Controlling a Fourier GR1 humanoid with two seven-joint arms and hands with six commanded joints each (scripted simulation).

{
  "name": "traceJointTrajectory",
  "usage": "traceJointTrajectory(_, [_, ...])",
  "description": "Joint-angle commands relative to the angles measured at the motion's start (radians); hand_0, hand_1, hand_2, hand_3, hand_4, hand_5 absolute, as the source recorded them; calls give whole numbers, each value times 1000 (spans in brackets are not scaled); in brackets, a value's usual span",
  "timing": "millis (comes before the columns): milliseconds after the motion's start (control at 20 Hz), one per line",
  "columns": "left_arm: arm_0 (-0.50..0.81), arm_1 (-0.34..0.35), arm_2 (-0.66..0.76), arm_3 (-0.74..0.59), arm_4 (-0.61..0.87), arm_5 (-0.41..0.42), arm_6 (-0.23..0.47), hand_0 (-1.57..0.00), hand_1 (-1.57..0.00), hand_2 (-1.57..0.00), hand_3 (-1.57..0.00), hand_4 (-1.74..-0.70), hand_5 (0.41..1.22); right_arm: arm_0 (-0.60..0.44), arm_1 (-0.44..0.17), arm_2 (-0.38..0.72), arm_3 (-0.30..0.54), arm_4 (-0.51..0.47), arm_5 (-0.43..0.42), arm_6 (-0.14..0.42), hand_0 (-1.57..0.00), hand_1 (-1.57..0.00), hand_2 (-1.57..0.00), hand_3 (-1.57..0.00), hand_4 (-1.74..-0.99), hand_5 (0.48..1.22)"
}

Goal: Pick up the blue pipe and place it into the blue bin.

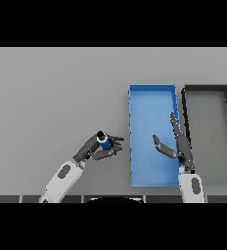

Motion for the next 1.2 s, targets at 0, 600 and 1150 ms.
traceJointTrajectory(0, [1,-1,-3,-23,0,-2,14,-1528,-1535,-1540,-1539,-1468,1207,7,-5,3,-14,6,-1,-12,1,1,1,1,-1220,638])
traceJointTrajectory(600, [-41,-22,2,-148,-4,-79,141,-1568,-1569,-1569,-1569,-1466,1220,74,11,22,-58,69,-51,-40,1,1,1,1,-1141,643])
traceJointTrajectory(1150, [-33,-60,22,-139,-46,-119,146,-1571,-1571,-1571,-1571,-1467,1221,287,67,87,-395,-52,-8,2,1,-25,-106,-1,-1209,609])
